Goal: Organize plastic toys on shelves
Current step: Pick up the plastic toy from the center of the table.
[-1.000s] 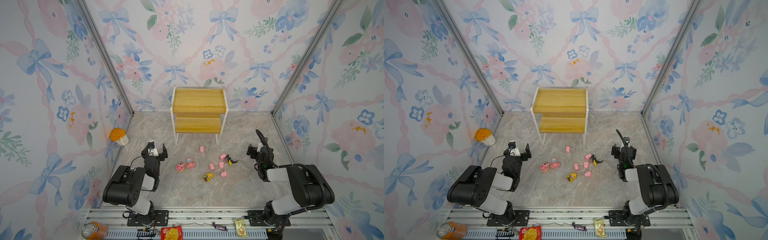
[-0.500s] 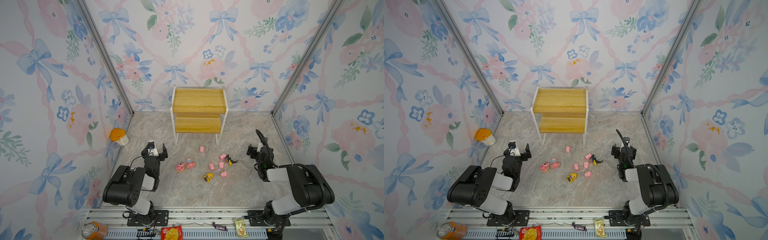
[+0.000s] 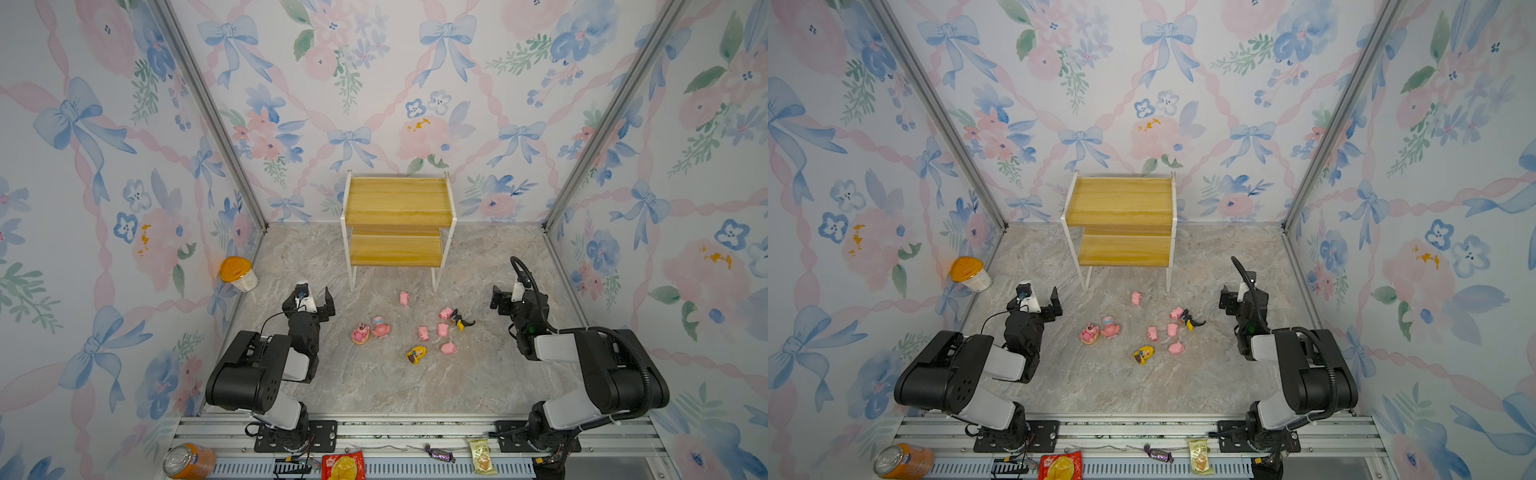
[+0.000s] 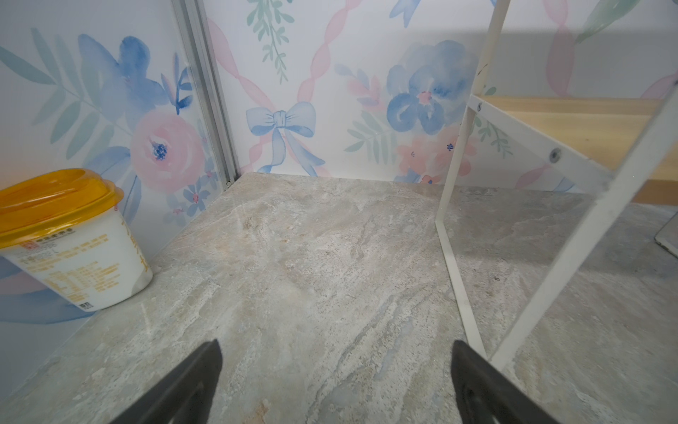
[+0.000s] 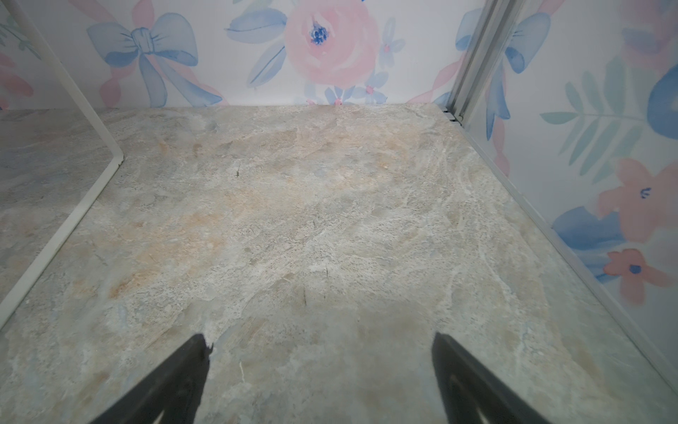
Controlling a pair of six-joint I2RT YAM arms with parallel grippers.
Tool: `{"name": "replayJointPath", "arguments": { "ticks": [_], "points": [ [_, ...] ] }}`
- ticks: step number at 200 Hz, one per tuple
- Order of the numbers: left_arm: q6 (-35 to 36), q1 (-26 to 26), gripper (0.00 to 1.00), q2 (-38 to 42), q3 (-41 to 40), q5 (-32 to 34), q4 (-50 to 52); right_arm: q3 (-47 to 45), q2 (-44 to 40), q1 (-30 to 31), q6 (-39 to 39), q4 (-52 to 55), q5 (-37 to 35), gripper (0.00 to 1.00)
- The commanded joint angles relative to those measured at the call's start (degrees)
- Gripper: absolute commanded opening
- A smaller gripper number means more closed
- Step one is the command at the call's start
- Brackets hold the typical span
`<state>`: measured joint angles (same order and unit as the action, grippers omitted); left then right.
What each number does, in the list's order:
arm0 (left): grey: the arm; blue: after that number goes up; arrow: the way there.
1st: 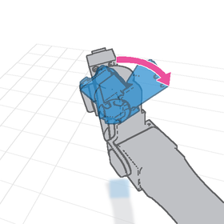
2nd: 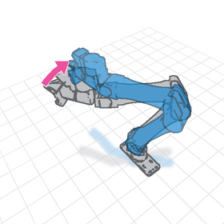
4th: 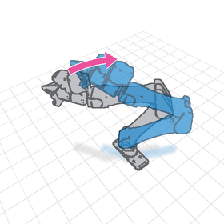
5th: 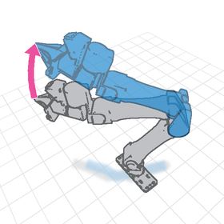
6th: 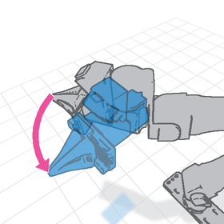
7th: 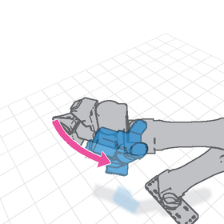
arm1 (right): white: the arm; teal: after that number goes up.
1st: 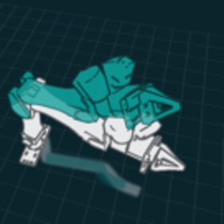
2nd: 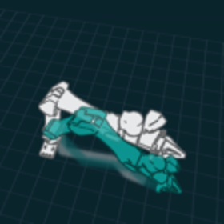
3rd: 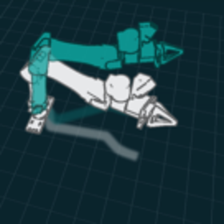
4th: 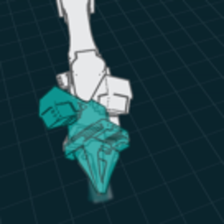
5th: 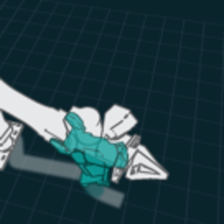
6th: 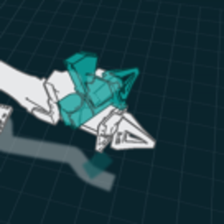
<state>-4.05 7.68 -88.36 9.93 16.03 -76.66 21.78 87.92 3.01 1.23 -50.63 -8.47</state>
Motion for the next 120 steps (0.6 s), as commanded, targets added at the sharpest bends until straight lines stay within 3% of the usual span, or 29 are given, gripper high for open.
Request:
{"name": "replayJointPath", "arguments": {
  "ticks": [1,36,55,80,101,120],
  "points": [
    [2.57,1.83,0.98,2.16,0.09,1.65,-0.38,-0.67,-4.54,0.3,-0.01,0.85,-3.58,0.97],
    [6.25,5.91,0.98,11.12,2.13,5.95,8.99,4.09,-13.88,1.93,2.99,18.55,-12.22,0.97],
    [7.55,10.13,0.98,17.85,3.33,9.08,14.03,8.48,-16.53,2.31,8.73,27.0,-16.26,0.97],
    [7.12,18.94,0.97,25.28,8.26,19.43,27.28,12.98,-20.44,2.89,15.24,38.29,-18.29,0.97],
    [-0.77,25.82,0.94,32.57,10.69,26.54,40.48,14.68,-24.09,3.02,21.1,45.36,-19.66,0.97],
    [-9.7,29.24,0.87,38.46,12.44,26.12,55.48,15.0,-26.47,4.16,23.73,49.33,-19.1,0.98]
  ]
}}
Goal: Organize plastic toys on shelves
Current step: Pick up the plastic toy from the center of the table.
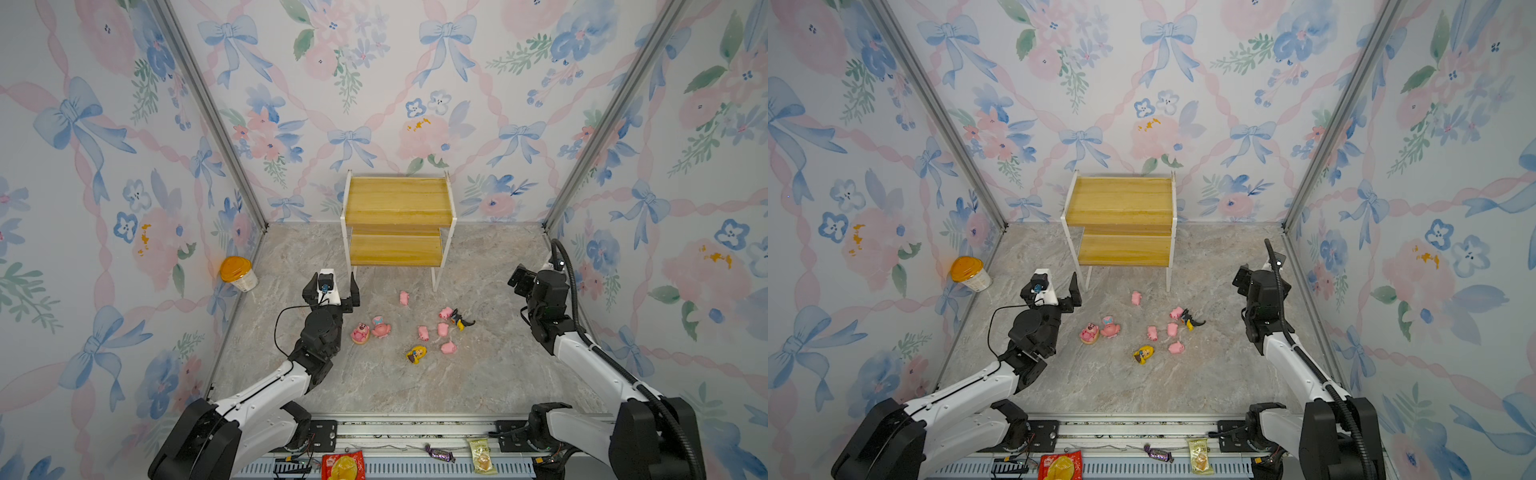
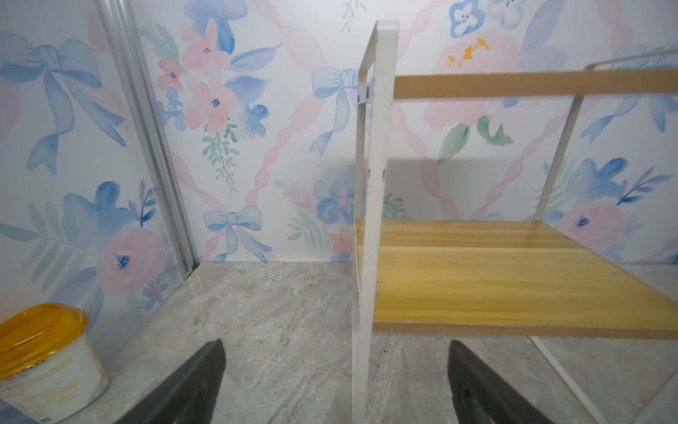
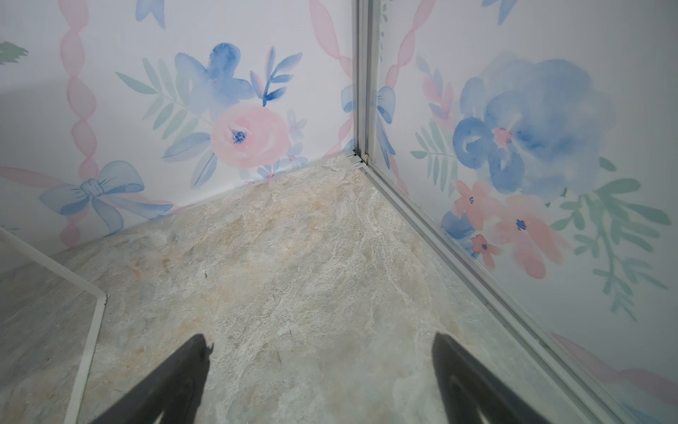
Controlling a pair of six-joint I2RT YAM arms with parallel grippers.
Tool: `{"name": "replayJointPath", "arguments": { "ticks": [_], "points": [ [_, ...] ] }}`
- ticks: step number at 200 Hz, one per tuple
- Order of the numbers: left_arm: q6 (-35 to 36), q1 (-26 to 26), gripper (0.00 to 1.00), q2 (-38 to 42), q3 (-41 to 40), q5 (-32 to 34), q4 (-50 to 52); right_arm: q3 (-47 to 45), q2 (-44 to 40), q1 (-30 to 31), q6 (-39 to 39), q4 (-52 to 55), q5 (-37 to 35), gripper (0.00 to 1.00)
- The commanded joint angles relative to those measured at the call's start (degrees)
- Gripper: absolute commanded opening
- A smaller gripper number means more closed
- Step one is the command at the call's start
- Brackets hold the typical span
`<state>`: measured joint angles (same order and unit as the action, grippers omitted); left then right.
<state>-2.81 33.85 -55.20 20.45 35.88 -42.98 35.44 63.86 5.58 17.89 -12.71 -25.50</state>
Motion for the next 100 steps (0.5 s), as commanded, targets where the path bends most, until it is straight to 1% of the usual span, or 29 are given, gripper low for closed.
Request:
{"name": "replayJointPath", "arguments": {
  "ticks": [1,10,26,45,65,76,100],
  "points": [
    [-11.32,3.25,0.87,5.47,2.04,6.25,22.59,1.32,-2.54,1.64,7.16,11.49,-2.0,0.98],
    [-14.68,4.05,0.87,7.2,2.86,5.12,28.84,0.94,-3.46,2.09,7.67,11.74,-0.31,0.98],
    [-19.18,4.46,0.86,8.89,5.0,0.82,38.47,-0.12,-5.04,2.83,7.02,11.16,4.79,0.98],
    [-22.82,4.48,0.84,8.02,7.58,-4.64,46.65,-1.49,-5.98,4.55,5.46,9.77,9.89,0.99],
    [-25.57,4.4,0.81,3.68,9.14,-9.89,51.84,-3.62,-5.64,6.8,2.86,4.9,15.44,0.98],
    [-26.56,4.44,0.81,0.52,9.85,-13.01,53.6,-4.35,-5.18,8.03,0.83,2.37,18.06,0.98],
    [-26.89,4.4,0.79,-4.62,10.62,-18.04,54.76,-6.85,-4.9,8.83,-0.84,-4.79,24.98,0.98]
  ]
}}
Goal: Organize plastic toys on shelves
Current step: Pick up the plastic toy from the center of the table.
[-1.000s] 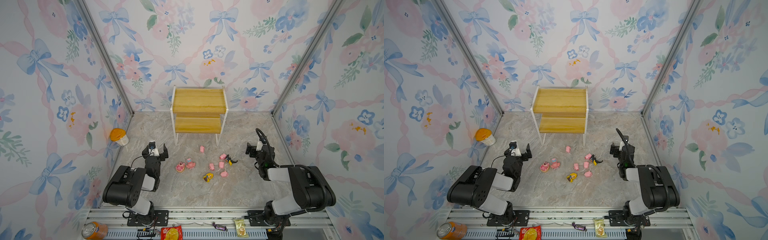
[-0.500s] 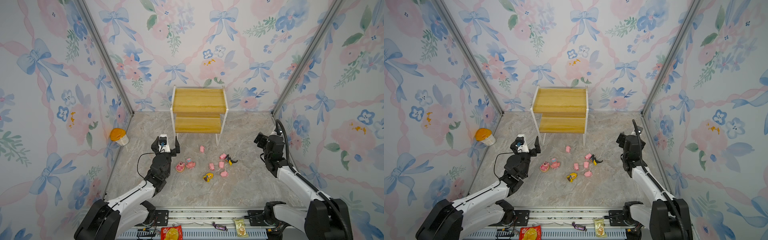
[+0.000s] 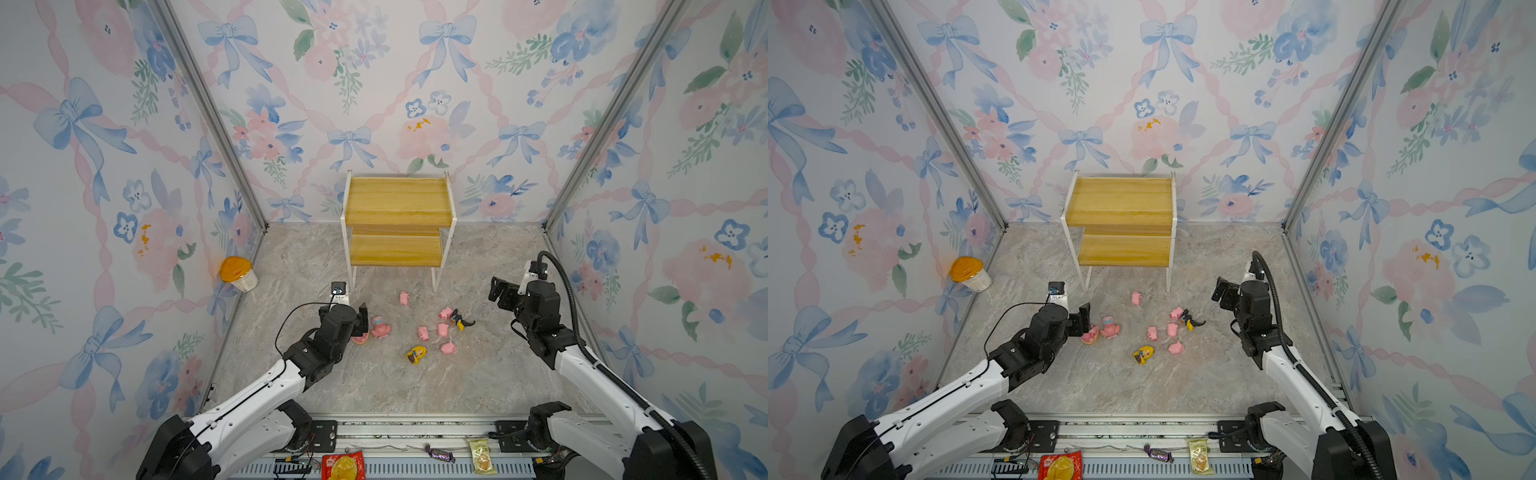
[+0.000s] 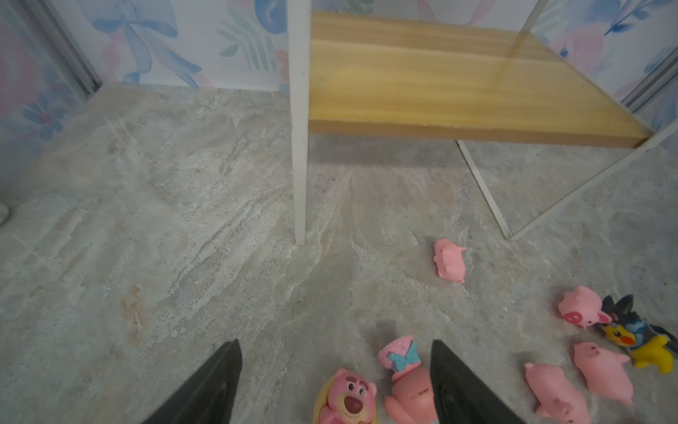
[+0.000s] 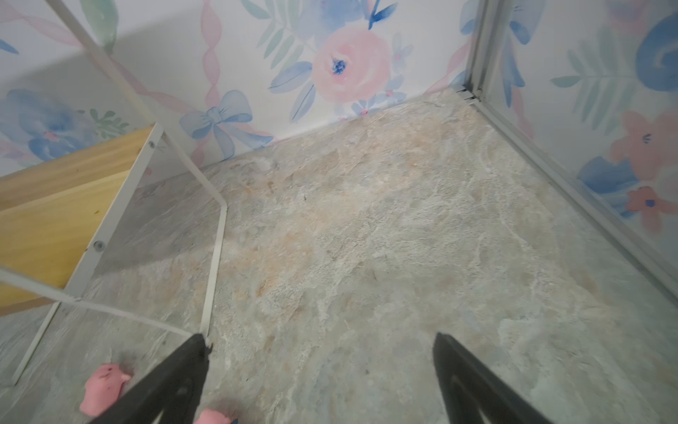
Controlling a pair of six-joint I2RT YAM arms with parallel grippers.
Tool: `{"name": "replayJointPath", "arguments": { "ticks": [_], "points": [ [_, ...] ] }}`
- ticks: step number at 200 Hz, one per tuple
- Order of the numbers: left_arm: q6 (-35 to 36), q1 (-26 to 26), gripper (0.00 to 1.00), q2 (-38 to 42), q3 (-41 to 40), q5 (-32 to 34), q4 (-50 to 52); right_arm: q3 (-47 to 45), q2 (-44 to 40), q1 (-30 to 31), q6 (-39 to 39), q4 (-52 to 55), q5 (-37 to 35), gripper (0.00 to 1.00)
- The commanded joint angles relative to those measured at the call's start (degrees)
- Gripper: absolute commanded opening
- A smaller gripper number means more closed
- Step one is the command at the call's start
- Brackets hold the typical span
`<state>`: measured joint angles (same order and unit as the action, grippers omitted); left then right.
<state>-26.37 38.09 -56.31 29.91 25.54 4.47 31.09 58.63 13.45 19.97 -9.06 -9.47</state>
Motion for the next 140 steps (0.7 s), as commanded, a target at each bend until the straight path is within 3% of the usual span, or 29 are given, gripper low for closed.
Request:
{"name": "replayJointPath", "arguments": {
  "ticks": [1,26,74,112,140],
  "points": [
    [-3.25,0.15,0.79,-3.7,1.22,-7.88,7.31,-2.6,0.33,0.96,-2.92,-8.79,9.26,0.98],
    [-1.29,0.23,0.76,-7.16,2.06,-12.18,7.23,-4.09,0.51,2.37,-4.33,-12.28,13.1,0.98],
    [0.39,1.36,0.71,-11.67,6.48,-13.87,7.3,-1.29,-1.15,8.64,-4.1,-1.15,8.07,0.97],
    [-4.13,3.43,0.67,-16.41,11.84,-12.76,7.27,-3.16,-4.57,14.0,-1.08,2.14,4.03,0.97],
    [-11.12,5.93,0.62,-18.77,13.93,-9.36,7.33,-5.1,-6.42,14.53,1.61,2.82,0.62,0.96]
  ]
}}
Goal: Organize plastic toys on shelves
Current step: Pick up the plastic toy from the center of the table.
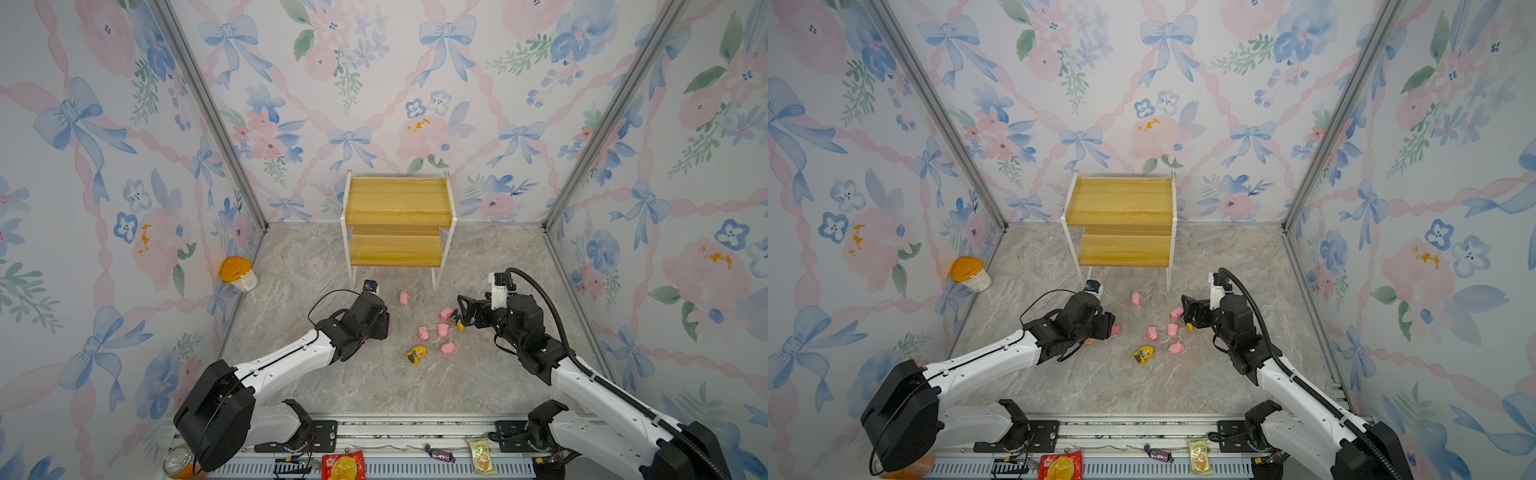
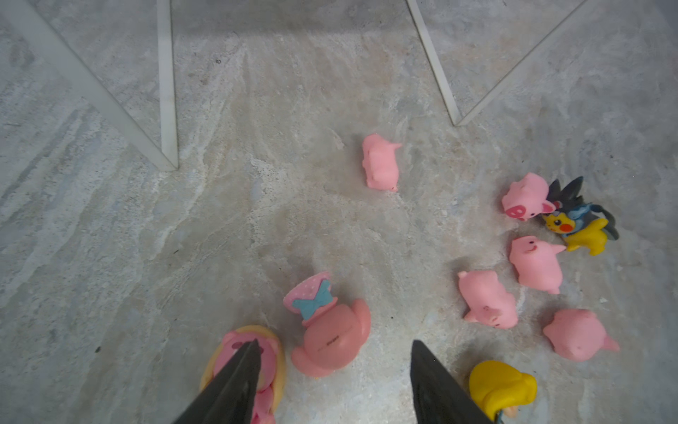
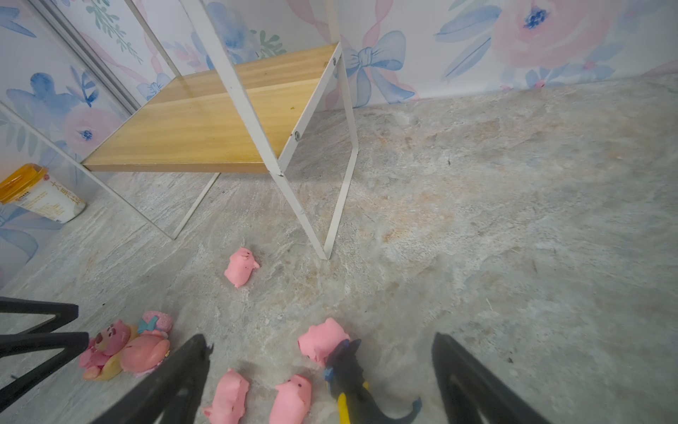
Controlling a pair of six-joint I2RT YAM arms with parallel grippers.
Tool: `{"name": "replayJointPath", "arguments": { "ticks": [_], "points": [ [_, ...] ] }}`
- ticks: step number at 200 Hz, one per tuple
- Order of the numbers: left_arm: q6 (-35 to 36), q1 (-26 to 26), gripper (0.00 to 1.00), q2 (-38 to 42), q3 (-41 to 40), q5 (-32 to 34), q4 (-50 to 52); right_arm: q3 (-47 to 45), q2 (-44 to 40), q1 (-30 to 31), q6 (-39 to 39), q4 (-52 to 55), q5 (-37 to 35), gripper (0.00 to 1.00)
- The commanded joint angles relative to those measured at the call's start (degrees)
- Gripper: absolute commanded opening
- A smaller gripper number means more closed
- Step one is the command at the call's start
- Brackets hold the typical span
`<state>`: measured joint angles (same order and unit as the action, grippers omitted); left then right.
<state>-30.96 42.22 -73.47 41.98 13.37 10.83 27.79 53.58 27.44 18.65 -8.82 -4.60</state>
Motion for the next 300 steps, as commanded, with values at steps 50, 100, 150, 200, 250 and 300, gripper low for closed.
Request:
{"name": "replayJointPath", "arguments": {
  "ticks": [50,100,150,200,250,300],
  "points": [
    [-11.04,4.11,0.6,-0.66,3.72,11.3,9.85,-2.22,0.91,0.51,3.77,2.27,-2.4,0.96],
    [2.98,-0.57,0.65,5.24,2.26,-5.44,14.29,-3.33,4.97,0.68,2.19,-2.69,1.54,0.96],
    [3.99,-8.68,0.62,5.37,-1.61,-8.63,13.93,-4.63,5.02,1.64,0.27,-6.64,4.67,0.96],
    [3.72,-8.73,0.62,1.24,-4.49,-7.83,12.9,-6.5,4.2,2.06,-1.09,-9.94,5.59,0.97],
    [4.79,-8.73,0.61,-4.39,-4.23,-4.93,12.86,-6.95,4.26,2.13,-1.6,-10.59,5.45,0.97],
    [9.63,-10.12,0.63,-5.56,-3.3,-6.29,10.29,-7.36,5.01,2.09,-1.88,-11.81,6.53,0.98]
  ]
}}
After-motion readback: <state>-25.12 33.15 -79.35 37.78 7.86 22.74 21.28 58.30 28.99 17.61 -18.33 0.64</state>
